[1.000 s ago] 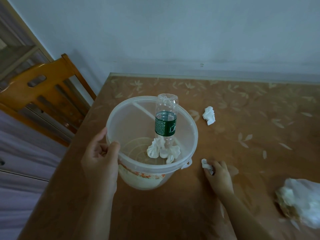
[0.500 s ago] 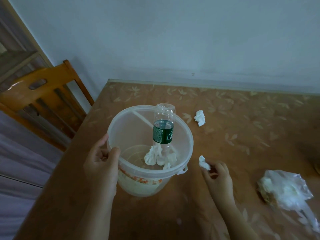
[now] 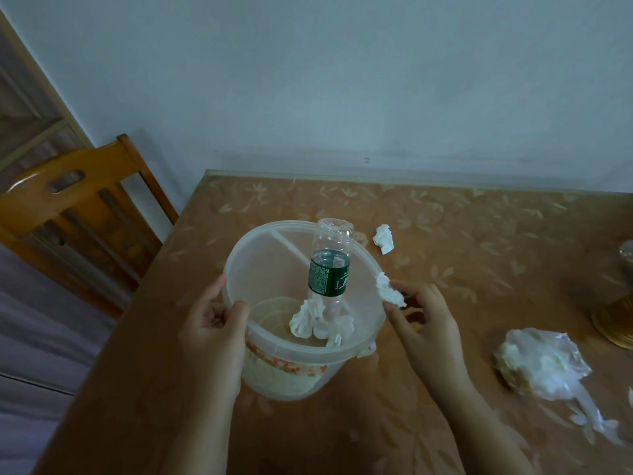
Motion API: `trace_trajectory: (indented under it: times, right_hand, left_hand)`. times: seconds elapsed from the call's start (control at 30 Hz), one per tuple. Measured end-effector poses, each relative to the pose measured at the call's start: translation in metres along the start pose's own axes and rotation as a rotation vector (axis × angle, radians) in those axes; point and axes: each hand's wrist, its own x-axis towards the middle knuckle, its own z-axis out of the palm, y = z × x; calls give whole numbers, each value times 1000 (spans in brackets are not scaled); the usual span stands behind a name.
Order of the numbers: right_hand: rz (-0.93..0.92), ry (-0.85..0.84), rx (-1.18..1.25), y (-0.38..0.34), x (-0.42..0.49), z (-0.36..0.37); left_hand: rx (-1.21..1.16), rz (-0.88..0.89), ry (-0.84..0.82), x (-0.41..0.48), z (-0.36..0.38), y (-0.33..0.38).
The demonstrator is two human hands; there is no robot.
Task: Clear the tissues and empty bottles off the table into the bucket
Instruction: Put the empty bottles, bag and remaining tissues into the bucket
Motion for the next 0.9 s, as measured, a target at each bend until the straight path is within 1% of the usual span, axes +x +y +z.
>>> trace_trajectory:
  times: [0.2,0.33,0.5,0.7,0.9]
  right_hand:
    - [-79,-91,-99,-14,4,3]
    - [-75,-125,-116,-15,3,5]
    - [-36,-87,-136,-5,9,-1]
    - [4,-29,-170,18,37,-11]
    - [136,-70,-220,63,74,-1]
  left_hand:
    - [-3,22,-25,-3,4,2]
    - [-8,36,-32,-1,7,2]
    - [11,38,-18,5,13,3]
    - [34,43,20,21,23,6]
    - [77,127,18,45,41,10]
